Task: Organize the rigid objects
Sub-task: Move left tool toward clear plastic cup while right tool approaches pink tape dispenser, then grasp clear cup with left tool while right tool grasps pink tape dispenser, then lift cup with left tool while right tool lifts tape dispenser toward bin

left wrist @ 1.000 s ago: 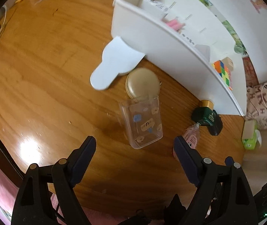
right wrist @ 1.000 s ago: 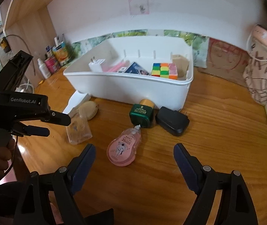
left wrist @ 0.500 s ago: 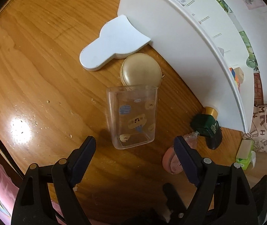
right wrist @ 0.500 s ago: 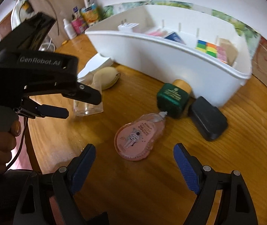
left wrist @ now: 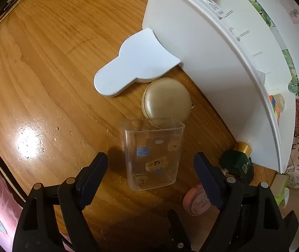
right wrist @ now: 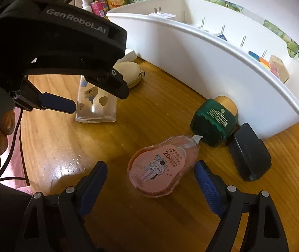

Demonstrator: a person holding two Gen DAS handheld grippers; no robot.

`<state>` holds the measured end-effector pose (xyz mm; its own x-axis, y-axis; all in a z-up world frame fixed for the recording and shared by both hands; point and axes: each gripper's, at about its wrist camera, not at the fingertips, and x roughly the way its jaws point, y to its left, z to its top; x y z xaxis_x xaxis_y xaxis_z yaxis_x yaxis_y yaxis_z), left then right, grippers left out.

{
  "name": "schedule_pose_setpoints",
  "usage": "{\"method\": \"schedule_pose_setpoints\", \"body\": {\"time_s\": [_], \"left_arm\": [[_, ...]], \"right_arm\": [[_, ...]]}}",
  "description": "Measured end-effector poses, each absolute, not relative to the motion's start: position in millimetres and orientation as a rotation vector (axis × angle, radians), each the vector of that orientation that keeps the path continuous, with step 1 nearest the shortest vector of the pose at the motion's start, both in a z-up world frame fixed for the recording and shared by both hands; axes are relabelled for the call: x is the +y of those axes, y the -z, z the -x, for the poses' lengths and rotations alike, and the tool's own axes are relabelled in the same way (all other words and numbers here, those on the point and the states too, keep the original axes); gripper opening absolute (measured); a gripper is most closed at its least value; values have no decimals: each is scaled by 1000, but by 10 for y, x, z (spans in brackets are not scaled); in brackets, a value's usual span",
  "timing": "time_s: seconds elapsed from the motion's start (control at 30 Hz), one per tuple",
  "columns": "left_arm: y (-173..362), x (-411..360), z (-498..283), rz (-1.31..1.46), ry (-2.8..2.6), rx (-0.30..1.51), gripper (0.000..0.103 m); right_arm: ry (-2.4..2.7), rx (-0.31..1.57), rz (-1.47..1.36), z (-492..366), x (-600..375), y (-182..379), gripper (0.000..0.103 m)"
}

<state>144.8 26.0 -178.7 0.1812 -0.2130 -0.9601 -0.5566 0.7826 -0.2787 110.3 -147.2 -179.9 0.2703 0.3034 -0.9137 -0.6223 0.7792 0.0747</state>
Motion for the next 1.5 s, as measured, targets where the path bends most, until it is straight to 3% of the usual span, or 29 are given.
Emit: {"method": "schedule_pose_setpoints", "body": {"time_s": [0.27, 0.4, 0.57, 1.03, 1.5], "left_arm": [[1812, 274, -1595, 680, -279, 1385, 64], [1793, 331, -1632, 697, -275, 1370, 54], [1785, 334, -1602, 701, -275, 1367, 54], [1662, 461, -1441, 682, -297, 1343, 54], [1087, 479, -927, 546, -295, 1107, 54]], "right_arm": [[-620, 1126, 340, -1157, -1413, 1822, 85], [-604, 1107, 354, -1165, -1423, 1828, 78], [-579, 1089, 372, -1260, -1382, 1834, 66], [-581, 1131, 360, -1256, -1363, 1804, 65], [-541, 928, 416, -902, -1247, 1400, 65]]}}
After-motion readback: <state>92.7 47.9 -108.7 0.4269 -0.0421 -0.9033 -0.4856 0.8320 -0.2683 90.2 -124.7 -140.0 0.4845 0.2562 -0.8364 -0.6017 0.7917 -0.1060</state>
